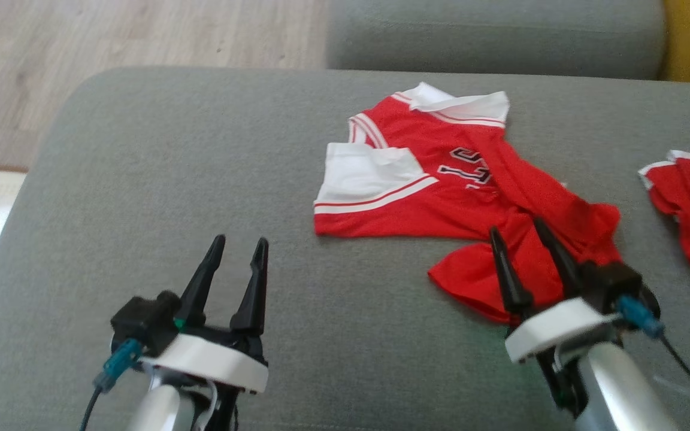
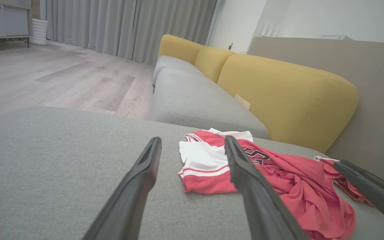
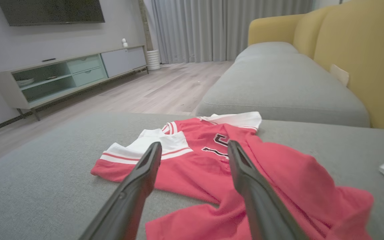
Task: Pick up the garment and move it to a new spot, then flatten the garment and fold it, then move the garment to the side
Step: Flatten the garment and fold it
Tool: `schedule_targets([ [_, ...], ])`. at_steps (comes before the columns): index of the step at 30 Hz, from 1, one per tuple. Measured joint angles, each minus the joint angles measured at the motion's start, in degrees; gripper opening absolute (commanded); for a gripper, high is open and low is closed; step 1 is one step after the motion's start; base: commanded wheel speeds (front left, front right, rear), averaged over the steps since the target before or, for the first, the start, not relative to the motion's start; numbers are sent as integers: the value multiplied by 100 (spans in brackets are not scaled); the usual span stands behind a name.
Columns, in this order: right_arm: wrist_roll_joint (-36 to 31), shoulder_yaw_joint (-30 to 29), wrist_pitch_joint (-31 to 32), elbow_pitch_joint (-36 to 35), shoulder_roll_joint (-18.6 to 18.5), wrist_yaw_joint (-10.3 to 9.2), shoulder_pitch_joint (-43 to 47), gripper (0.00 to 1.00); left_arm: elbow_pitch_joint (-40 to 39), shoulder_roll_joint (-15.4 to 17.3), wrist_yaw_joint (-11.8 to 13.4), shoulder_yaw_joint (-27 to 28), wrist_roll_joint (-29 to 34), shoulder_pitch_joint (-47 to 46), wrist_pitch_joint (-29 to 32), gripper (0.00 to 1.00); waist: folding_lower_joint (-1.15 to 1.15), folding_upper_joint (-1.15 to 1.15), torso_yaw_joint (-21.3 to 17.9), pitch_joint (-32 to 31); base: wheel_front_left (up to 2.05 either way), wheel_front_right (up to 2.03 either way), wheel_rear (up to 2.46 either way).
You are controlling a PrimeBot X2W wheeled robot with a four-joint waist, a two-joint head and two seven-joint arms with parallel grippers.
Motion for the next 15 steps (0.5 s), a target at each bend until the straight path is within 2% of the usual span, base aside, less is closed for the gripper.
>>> schedule_targets([
  [6,30,375,271,355,-367,0,-823,100,-21,1,3,-165,-8,-165,0,100,0,0,346,234,0,0,0],
  [15,605,843,925,1592,-943,0,-2234,100,-45,-3,67,-532,-125,-542,0,100,0,0,934,705,0,0,0],
])
